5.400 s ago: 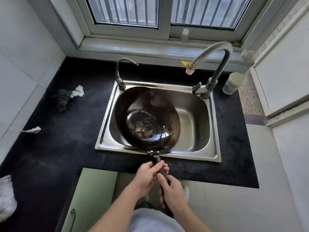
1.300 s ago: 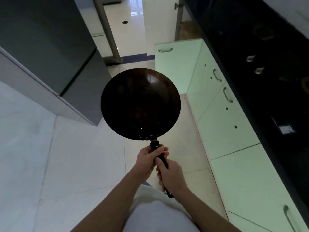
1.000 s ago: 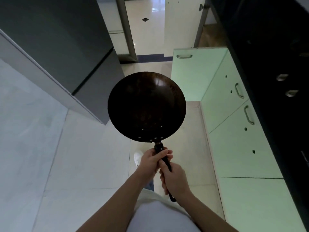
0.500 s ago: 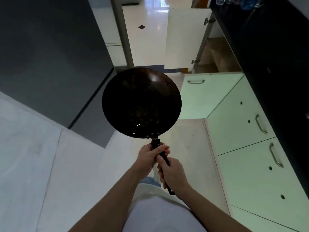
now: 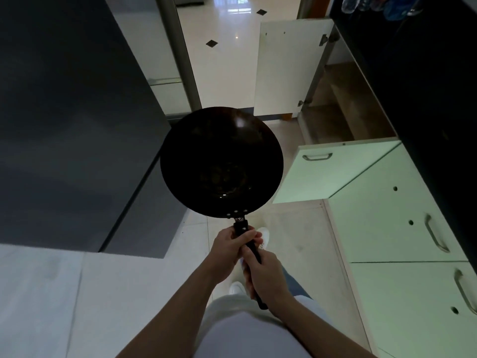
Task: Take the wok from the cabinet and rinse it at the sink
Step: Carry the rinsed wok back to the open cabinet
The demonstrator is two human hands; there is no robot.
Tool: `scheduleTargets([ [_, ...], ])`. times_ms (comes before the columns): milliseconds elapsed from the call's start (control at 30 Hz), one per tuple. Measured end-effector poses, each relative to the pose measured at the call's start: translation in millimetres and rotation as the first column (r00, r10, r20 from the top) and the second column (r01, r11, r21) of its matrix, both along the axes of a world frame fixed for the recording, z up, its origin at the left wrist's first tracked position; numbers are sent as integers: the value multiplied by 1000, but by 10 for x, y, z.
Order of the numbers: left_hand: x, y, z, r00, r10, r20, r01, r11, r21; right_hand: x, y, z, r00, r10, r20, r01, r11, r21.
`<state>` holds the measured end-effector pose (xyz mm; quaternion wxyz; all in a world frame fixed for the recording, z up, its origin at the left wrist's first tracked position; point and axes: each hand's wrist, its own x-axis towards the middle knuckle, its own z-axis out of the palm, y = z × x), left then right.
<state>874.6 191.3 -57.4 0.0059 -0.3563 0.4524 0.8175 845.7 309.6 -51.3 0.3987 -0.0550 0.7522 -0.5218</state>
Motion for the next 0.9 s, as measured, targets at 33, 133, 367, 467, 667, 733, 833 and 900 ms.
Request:
scheduleTargets([
  [33, -100, -88, -11, 1000, -1, 1, 1, 1000, 3, -98, -87, -12, 1000, 4, -17, -4, 1000, 3],
  [133, -460, -388, -41, 1000, -6, 1, 6, 1000, 0, -459, -382, -51, 998, 12, -54, -11, 1000, 7],
  [367, -1591, -1147, 23, 999, -34, 3, 35, 999, 0, -1532, -1130, -41, 998, -11, -58, 9, 999, -42],
  [467, -2049, -1371, 77, 999, -44, -2, 44, 999, -6, -1979, -1346, 38, 999, -34, -37, 31, 998, -58],
  [667, -2738, -1664, 136, 996, -87, -10, 87, 996, 10, -2602, -1623, 87, 996, -90, -20, 88, 993, -80],
  [733, -2933, -1739, 144, 994, -110, -7, 110, 994, 1, -2778, -1697, 94, 994, -99, -34, 96, 992, -78],
  [833, -3213, -1846, 122, 989, -146, -8, 146, 989, -11, -3023, -1804, 51, 991, -117, -64, 114, 992, -49],
  [900, -3405, -1909, 86, 986, -169, -11, 169, 986, -7, -3182, -1868, 23, 987, -137, -86, 136, 991, -14],
])
